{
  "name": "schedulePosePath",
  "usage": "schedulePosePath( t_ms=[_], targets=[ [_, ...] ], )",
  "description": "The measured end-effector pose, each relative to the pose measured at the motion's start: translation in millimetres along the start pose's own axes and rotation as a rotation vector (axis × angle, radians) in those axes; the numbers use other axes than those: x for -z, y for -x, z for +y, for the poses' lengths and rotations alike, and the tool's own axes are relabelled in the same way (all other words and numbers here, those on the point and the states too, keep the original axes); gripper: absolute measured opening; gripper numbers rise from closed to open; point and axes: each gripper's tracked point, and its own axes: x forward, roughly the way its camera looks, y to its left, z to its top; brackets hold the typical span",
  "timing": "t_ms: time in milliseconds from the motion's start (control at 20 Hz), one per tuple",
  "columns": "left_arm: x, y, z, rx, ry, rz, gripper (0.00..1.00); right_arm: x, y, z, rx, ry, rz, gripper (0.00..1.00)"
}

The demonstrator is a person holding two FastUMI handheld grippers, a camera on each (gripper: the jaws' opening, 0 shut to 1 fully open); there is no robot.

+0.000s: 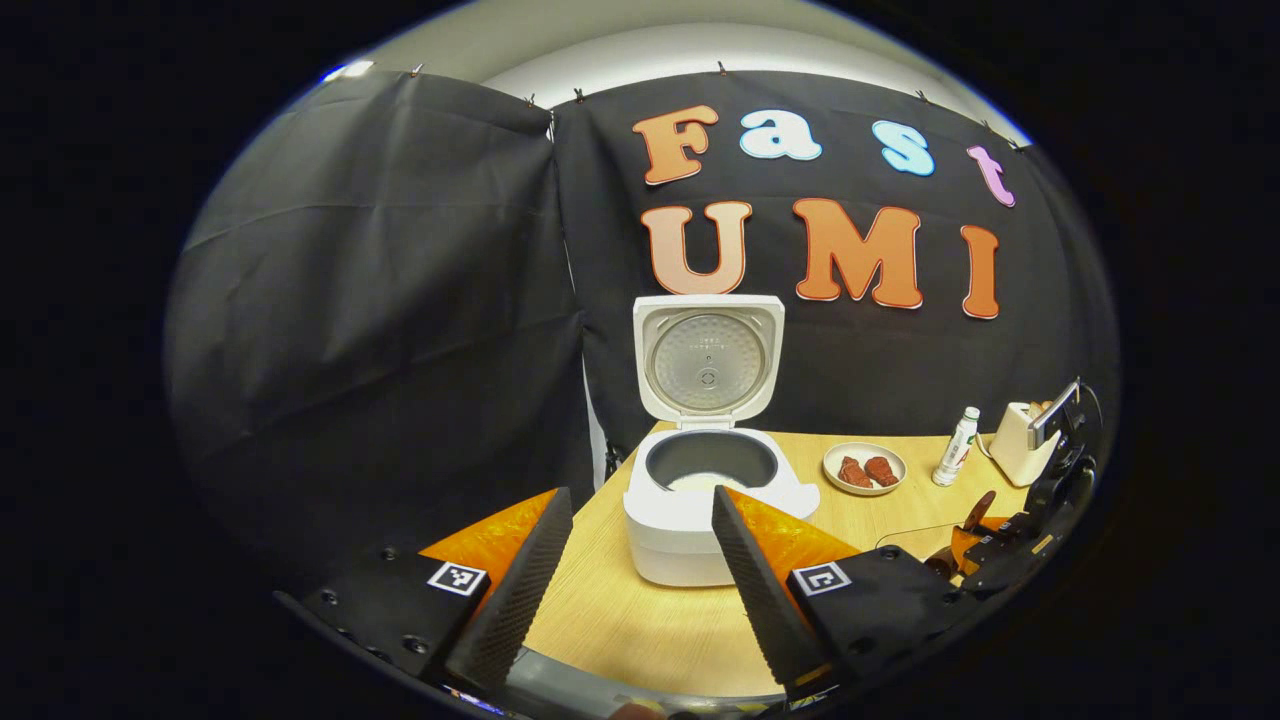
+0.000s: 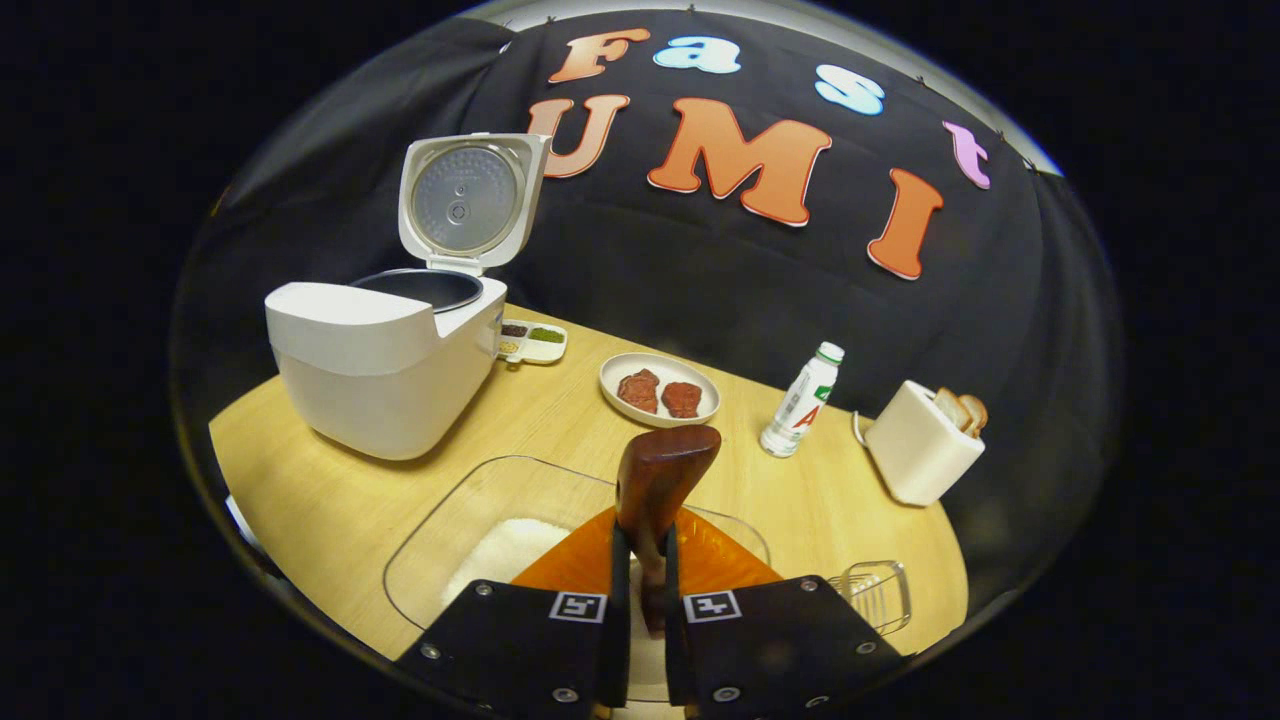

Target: Close the left gripper, press the button to open the rice cooker; take a wooden spoon from the chopstick holder with the right hand, scoop a spoonful of rice and pour it into the rice cooker, then put the wooden spoon back into the chopstick holder.

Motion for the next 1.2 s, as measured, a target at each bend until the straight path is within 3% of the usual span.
schedulePosePath(
  t_ms=[150,500,600,650,850,1200],
  targets=[
    [6,-4,1,-0.001,0.002,0.02,0.96,1,0,15,-0.022,-0.09,0.032,0.14],
    [11,-7,3,0.019,-0.014,0.035,0.95,3,-4,17,-0.083,-0.548,0.149,0.14],
    [12,-9,1,0.027,-0.016,0.04,0.96,6,-7,11,-0.081,-0.64,0.168,0.1],
    [12,-10,-1,0.032,-0.017,0.043,0.96,8,-7,10,-0.079,-0.68,0.179,0.14],
    [12,-12,-6,0.049,-0.031,0.045,0.95,9,-8,10,-0.107,-0.873,0.218,0.14],
    [13,-9,-18,0.074,-0.036,0.046,0.96,20,-7,2,-0.156,-1.064,0.251,0.14]
  ],
)
